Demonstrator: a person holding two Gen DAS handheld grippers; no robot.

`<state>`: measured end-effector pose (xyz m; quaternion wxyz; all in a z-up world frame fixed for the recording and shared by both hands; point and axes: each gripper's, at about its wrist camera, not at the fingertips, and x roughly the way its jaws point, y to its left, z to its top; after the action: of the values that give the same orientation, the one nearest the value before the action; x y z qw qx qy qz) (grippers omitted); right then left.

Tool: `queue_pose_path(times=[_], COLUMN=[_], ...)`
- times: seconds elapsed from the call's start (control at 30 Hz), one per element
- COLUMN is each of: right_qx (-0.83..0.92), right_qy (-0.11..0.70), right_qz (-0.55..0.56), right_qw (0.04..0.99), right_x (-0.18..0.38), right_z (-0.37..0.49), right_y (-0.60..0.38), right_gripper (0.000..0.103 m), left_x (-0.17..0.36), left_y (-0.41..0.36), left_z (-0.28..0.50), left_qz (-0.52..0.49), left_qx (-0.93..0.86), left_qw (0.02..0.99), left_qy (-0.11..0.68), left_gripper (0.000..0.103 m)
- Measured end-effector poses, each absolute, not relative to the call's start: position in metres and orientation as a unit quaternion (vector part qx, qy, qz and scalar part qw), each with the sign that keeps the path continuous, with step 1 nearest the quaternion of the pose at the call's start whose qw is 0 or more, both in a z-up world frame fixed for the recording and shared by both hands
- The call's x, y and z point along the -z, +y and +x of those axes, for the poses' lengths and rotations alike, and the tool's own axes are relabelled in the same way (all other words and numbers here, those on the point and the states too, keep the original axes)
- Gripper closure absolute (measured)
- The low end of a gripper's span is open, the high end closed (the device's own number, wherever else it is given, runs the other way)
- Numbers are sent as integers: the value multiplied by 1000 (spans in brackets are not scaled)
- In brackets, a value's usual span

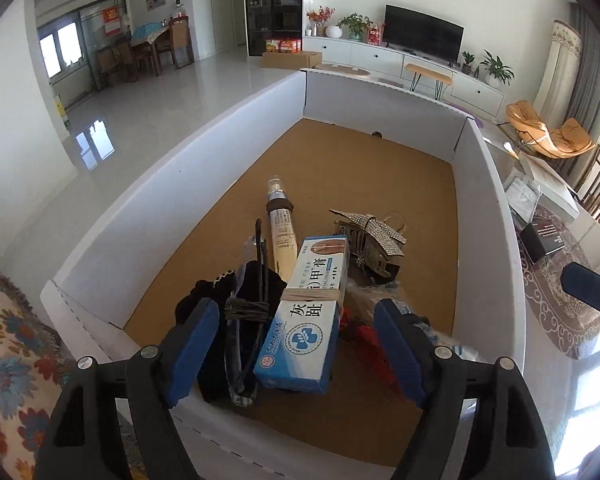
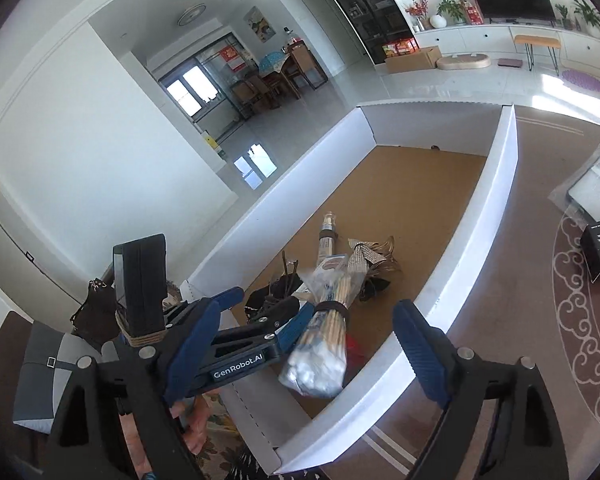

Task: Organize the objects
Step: 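Carry the swab bag and blue box over the white bin and release both, then bring both tools back over the table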

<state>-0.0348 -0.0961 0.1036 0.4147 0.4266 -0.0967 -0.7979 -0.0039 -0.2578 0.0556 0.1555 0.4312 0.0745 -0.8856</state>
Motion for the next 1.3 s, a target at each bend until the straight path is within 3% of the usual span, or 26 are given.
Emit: queue_pose_path(times=[0.13,0.27,0.33,0.47,0.6,0.8,1.3], right_qx=[834,891,904,903,900,899,888], right_qy=[-79,-20,20,80,104,69,46], right_qz=[394,357,364,404,419,430,455], right_qw=[377,280,222,124,67,50,53], right_x=[-89,-68,-48,-5,17,15,25], right_z=[-24,-17,-19,-27,-22,-15,-24], right_y=[-66,1,39,117,173,198,200], right_gripper=[14,2,2,2,2,2,0], left_x=[-58,-74,-82,-84,-49,15,36], left_y=[-244,-196,-159,-80,-18,9,-10], left_z=[22,37,41,47,39,22,19], left_qz=[398,374,367,371,403,458,440], left_qx=[900,919,925,924,908,884,897], left_qw=[147,70,22,-82,-109,-61,-41], left_qy=[96,108,93,46,-19,-67,-25], left_gripper=[18,18,18,0,0,0,0])
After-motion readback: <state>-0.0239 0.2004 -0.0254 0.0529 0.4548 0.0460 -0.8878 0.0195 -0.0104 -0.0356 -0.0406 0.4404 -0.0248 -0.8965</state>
